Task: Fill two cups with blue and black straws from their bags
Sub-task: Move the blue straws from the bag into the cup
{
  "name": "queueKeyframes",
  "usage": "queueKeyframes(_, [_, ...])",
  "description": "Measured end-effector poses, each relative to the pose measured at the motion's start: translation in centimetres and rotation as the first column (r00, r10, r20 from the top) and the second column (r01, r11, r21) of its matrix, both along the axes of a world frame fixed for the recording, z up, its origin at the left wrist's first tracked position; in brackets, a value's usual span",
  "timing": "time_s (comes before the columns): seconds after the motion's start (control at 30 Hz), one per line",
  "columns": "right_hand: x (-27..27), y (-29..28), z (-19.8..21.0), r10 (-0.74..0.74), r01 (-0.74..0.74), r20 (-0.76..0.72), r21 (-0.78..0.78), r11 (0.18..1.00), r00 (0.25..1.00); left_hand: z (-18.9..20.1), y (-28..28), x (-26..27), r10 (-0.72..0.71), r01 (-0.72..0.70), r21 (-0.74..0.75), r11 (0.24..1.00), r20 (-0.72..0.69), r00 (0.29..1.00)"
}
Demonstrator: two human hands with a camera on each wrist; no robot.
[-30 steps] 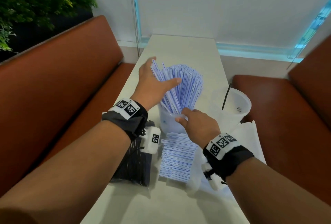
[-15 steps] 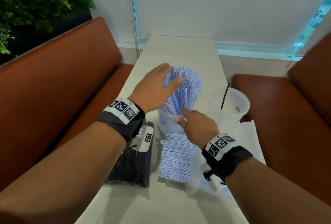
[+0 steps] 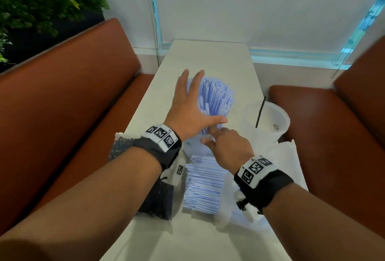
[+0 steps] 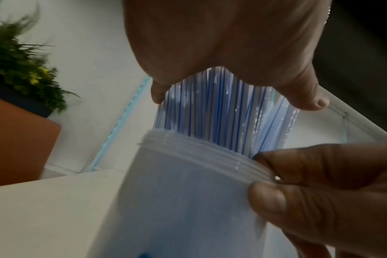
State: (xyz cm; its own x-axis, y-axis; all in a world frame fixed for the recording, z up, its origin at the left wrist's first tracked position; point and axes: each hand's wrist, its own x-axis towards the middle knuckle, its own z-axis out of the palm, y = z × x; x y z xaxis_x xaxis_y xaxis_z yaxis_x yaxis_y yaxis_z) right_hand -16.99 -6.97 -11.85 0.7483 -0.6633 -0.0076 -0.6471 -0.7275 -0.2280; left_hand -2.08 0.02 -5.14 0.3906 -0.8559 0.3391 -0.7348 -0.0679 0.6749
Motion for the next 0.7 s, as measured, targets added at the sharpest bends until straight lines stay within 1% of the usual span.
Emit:
queueKeyframes(0.07, [0.0,0.3,0.3,-0.009,0.009,-0.011,0.0,1.0,1.0,0.6,-1.9,-0.6,-0.005,0.001,0.05,0.999,0.074,0.997])
queueKeyframes(0.13, [-0.2,0.6,0.5,-0.008,0.008,-0.004,-0.007,1.0,1.0,1.1,-3.8,-0.9,0.042,-0.06,0.123,0.991,0.146,0.988])
queueKeyframes(0.2, [-0.5,0.8,0.6,-0.001,0.001,-0.005,-0.026,1.0,1.0,1.6,-5.5,-0.6,0.097,-0.125,0.175,0.977,0.16,0.982])
queueKeyframes(0.23, [-0.6,0.8,0.6,0.001,-0.001,-0.015,-0.03,1.0,1.0,1.8,-6.0,-0.4,0.119,-0.147,0.176,0.973,0.163,0.979])
queueKeyframes(0.33, [-0.6,0.7,0.8,0.002,-0.003,-0.033,-0.025,1.0,0.999,2.2,-6.7,0.2,0.154,-0.177,0.115,0.977,0.184,0.971])
queueKeyframes(0.47, [-0.5,0.6,0.7,0.01,-0.011,-0.024,-0.023,1.0,1.0,3.5,-6.9,1.5,0.152,-0.18,0.103,0.978,0.235,0.96])
queueKeyframes(0.53, [-0.5,0.6,0.6,0.011,-0.012,-0.017,-0.029,1.0,1.0,3.4,-6.6,1.8,0.154,-0.186,0.093,0.978,0.278,0.948])
queueKeyframes(0.63, [-0.5,0.6,0.5,0.003,-0.003,0.001,-0.044,0.999,1.0,1.9,-5.9,1.5,0.068,-0.149,0.189,0.971,0.379,0.923])
queueKeyframes(0.7, [-0.4,0.6,0.4,0.004,-0.004,0.003,-0.051,0.999,1.0,1.6,-5.6,1.8,0.05,-0.136,0.207,0.969,0.375,0.926])
